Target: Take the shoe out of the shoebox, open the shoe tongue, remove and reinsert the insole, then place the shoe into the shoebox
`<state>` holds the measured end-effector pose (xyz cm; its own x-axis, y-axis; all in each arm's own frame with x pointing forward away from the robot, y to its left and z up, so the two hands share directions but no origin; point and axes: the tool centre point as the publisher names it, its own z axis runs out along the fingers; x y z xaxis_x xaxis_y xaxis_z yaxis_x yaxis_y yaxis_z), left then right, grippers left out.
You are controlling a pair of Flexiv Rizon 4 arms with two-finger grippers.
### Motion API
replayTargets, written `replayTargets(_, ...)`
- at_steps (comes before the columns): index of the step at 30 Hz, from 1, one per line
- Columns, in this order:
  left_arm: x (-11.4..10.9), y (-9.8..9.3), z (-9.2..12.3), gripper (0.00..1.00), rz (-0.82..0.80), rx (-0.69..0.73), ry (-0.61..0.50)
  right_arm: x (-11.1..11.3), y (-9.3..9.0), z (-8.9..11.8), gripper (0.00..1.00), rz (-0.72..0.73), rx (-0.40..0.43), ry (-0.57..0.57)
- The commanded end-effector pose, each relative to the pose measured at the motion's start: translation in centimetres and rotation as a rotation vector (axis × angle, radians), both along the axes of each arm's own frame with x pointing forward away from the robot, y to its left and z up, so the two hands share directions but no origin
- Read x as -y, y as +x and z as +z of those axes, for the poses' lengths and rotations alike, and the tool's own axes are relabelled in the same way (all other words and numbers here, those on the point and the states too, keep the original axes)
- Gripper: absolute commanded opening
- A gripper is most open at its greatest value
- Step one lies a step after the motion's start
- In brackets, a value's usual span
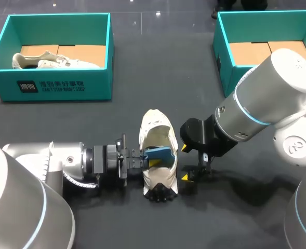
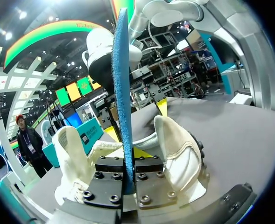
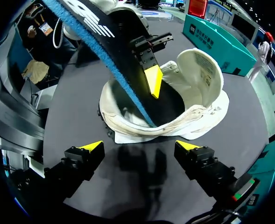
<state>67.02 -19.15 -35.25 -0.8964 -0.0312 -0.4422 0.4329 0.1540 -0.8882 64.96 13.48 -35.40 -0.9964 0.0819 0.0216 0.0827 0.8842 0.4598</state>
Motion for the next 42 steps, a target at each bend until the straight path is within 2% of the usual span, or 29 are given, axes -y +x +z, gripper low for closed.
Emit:
replayTargets(1, 0.6, 0.6, -0.8, 0.0, -0.004, -0.004, 0.01, 0.0, -0.1, -0.1, 1.0, 0.0, 0.001, 0.003)
replayTargets(15, 0.7, 0.1, -0.3, 0.0, -0.026, -0.015, -0.004, 0.0, -0.1, -0.1, 1.0, 0.0, 0.001, 0.003)
replayTargets(17, 0.7, 0.0, -0.3, 0.06, -0.028, -0.016, -0.004, 0.0, -0.1, -0.1, 1.0, 0.0, 0.001, 0.003)
replayTargets(23, 0.7, -0.2, -0.1, 0.13, -0.031, -0.016, -0.005, 0.0, -0.1, -0.1, 1.0, 0.0, 0.001, 0.003)
replayTargets(28, 0.8, -0.4, 0.3, 0.15, -0.037, -0.013, -0.006, 0.0, -0.1, -0.1, 1.0, 0.0, 0.001, 0.003)
replayTargets(34, 0.8, -0.8, 0.7, 0.24, -0.044, -0.003, -0.004, 0.0, -0.1, -0.1, 1.0, 0.0, 0.001, 0.003)
replayTargets(42, 0.8, -1.4, 1.5, 0.26, -0.041, 0.023, -0.001, 0.0, -0.1, -0.1, 1.0, 0.0, 0.001, 0.003)
